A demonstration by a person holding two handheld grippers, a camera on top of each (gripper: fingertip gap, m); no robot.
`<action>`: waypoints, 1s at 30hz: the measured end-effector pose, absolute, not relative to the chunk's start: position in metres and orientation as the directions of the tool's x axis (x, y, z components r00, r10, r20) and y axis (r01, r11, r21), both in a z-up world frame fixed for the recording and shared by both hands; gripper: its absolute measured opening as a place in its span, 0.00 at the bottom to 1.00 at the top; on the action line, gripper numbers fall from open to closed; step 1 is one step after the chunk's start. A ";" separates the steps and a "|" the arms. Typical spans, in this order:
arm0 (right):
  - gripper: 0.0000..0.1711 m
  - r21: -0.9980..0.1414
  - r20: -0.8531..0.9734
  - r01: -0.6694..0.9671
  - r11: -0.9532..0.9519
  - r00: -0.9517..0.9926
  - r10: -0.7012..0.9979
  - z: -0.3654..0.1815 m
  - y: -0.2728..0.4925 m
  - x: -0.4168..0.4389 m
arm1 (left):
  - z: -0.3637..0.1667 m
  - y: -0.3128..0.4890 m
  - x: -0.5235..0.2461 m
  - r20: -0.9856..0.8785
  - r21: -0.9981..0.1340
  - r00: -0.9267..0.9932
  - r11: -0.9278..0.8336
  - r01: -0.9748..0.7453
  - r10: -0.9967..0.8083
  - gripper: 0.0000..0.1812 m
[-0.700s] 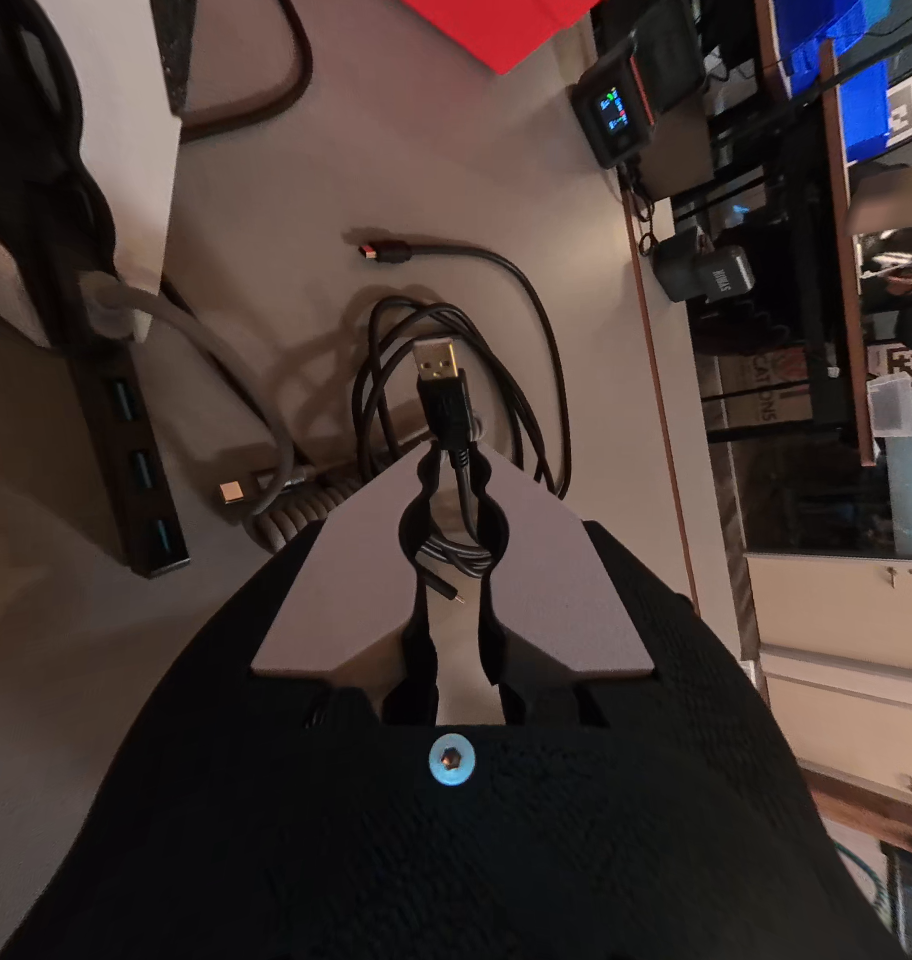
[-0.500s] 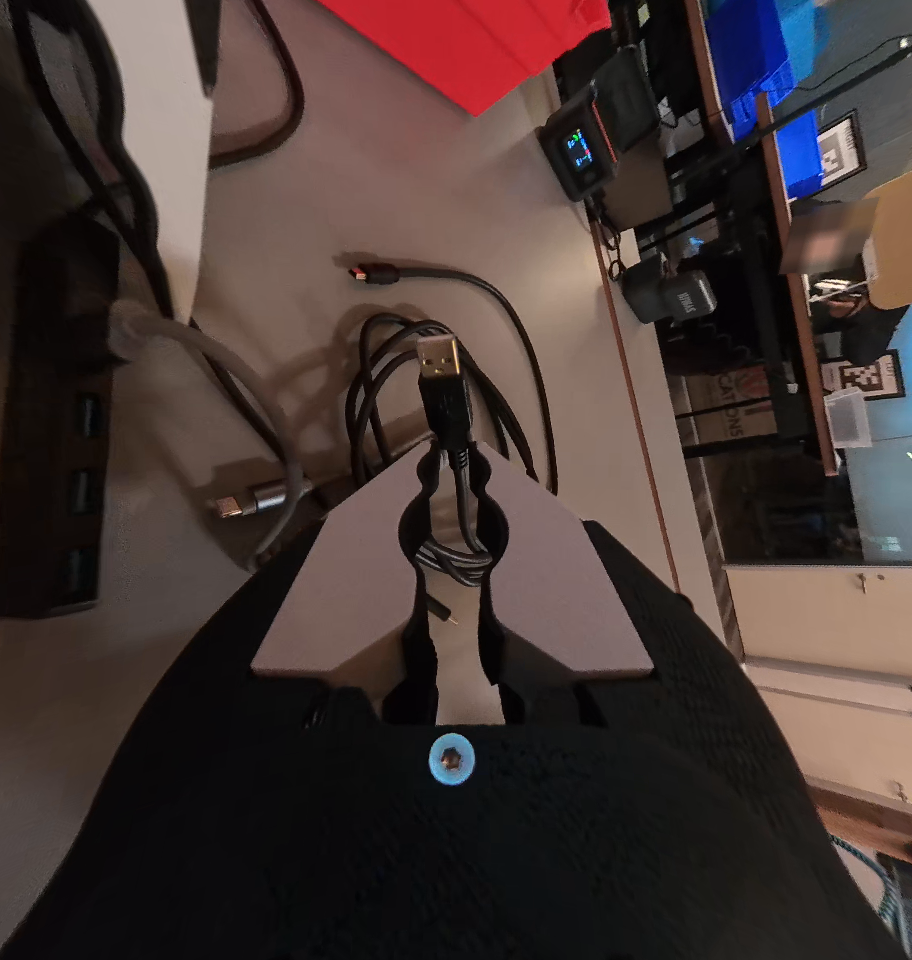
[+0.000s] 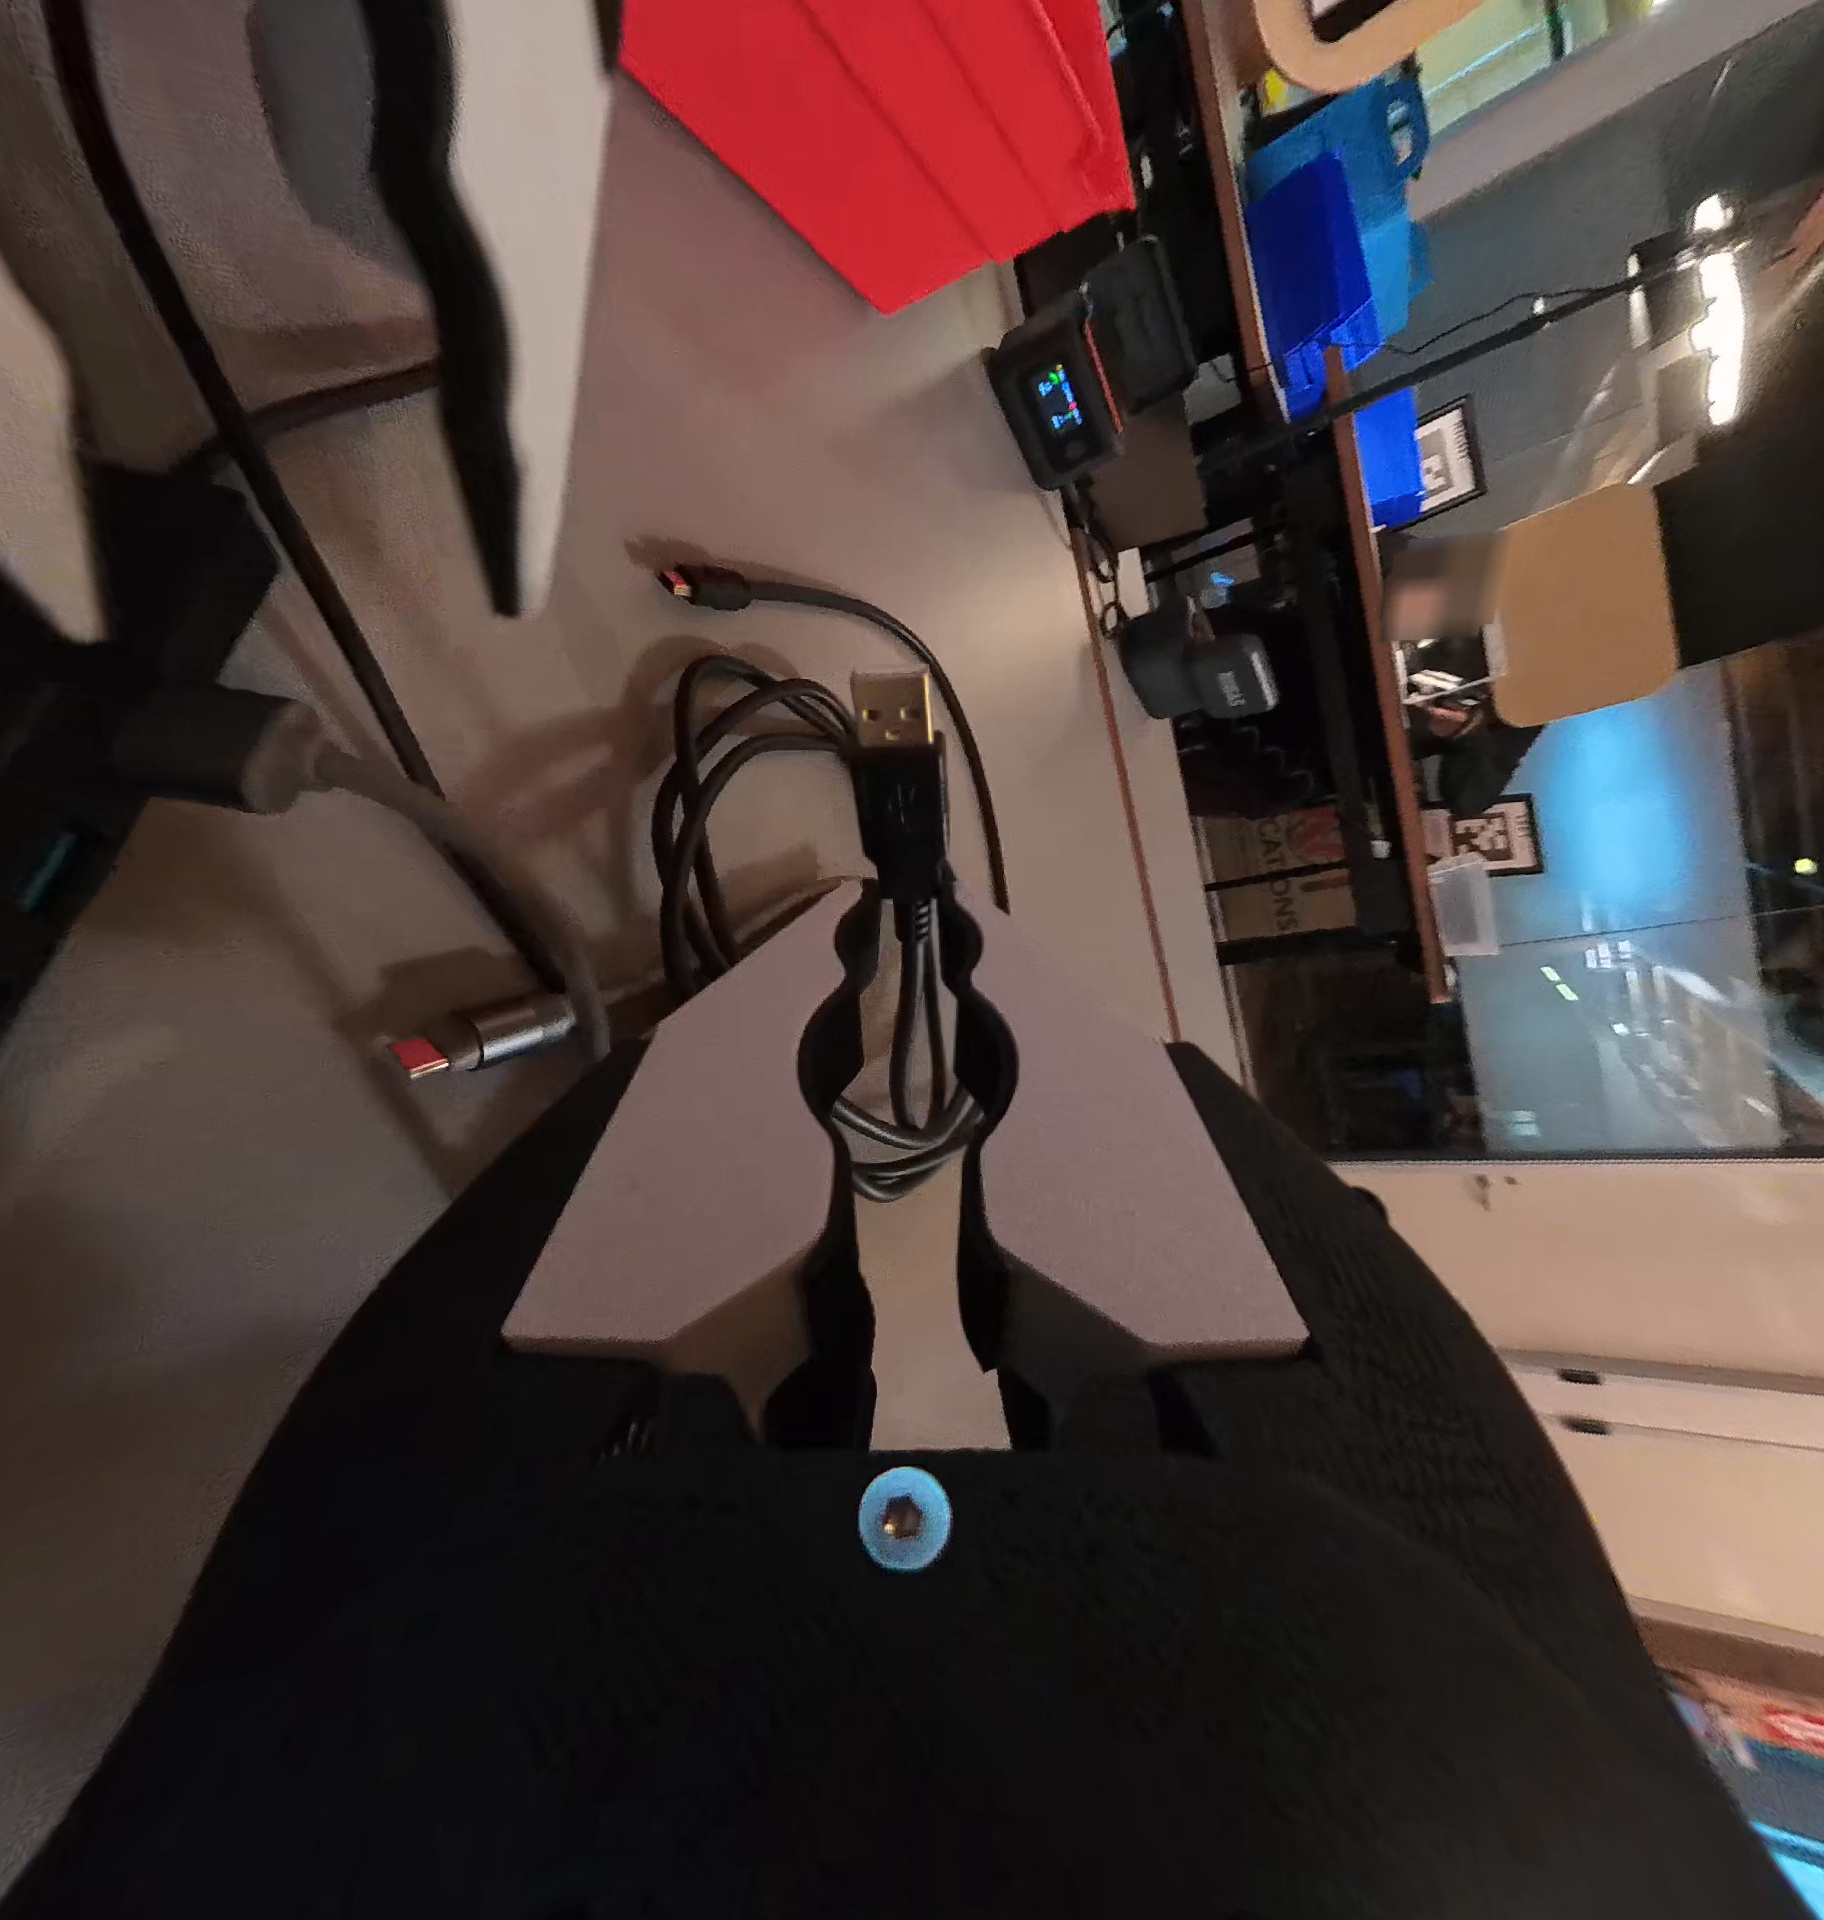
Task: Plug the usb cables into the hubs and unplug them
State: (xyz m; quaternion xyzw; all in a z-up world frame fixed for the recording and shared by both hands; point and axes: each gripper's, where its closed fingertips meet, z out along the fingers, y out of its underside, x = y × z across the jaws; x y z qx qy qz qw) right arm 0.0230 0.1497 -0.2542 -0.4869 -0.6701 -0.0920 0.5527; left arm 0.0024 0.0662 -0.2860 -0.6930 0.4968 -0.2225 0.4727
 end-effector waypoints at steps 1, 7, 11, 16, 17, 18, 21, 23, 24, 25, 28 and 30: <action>0.05 -0.396 0.844 0.755 0.523 0.076 0.531 -0.252 0.148 0.022 | -0.277 0.069 0.001 -0.172 -0.895 0.435 -0.044 -0.444 -0.884 0.23; 0.05 -0.254 0.909 0.753 0.607 -0.029 0.416 -0.247 0.134 0.009 | -0.248 0.089 -0.013 -0.242 -0.924 0.608 -0.013 -0.383 -0.757 0.11; 0.05 -0.164 0.929 0.745 0.646 -0.103 0.355 -0.250 0.125 0.000 | -0.248 0.091 -0.007 -0.142 -0.947 0.621 -0.076 -0.311 -0.771 0.09; 0.05 -0.095 0.946 0.743 0.663 -0.141 0.294 -0.248 0.120 -0.002 | -0.244 0.092 -0.009 -0.072 -0.965 0.631 -0.105 -0.239 -0.772 0.02; 0.05 -0.091 0.947 0.742 0.664 -0.143 0.289 -0.247 0.119 -0.002 | -0.243 0.092 -0.009 -0.054 -0.969 0.628 -0.110 -0.219 -0.776 0.03; 0.05 -0.087 0.947 0.740 0.667 -0.147 0.286 -0.247 0.118 -0.002 | -0.240 0.091 -0.008 -0.041 -0.974 0.624 -0.109 -0.200 -0.780 0.05; 0.05 -0.039 0.955 0.743 0.669 -0.169 0.244 -0.245 0.116 -0.001 | -0.238 0.089 -0.005 -0.017 -0.977 0.610 -0.118 -0.180 -0.792 0.08; 0.05 -0.024 0.958 0.749 0.662 -0.173 0.230 -0.246 0.116 0.001 | -0.242 0.091 -0.005 -0.027 -0.970 0.619 -0.130 -0.207 -0.785 0.04; 0.05 -0.023 0.958 0.748 0.663 -0.173 0.229 -0.247 0.116 0.001 | -0.244 0.093 -0.006 -0.033 -0.965 0.627 -0.140 -0.224 -0.778 0.04; 0.05 -0.038 0.962 0.743 0.668 -0.153 0.225 -0.247 0.116 0.002 | -0.243 0.094 -0.007 -0.045 -0.964 0.640 -0.135 -0.229 -0.767 0.03; 0.10 -0.146 0.975 0.712 0.687 -0.014 0.222 -0.230 0.112 0.003 | -0.223 0.094 -0.011 -0.034 -0.982 0.662 -0.096 -0.160 -0.749 0.01; 0.17 -0.249 0.965 0.686 0.684 0.119 0.232 -0.210 0.109 0.011 | -0.204 0.092 -0.013 0.011 -0.995 0.665 -0.077 -0.070 -0.747 0.01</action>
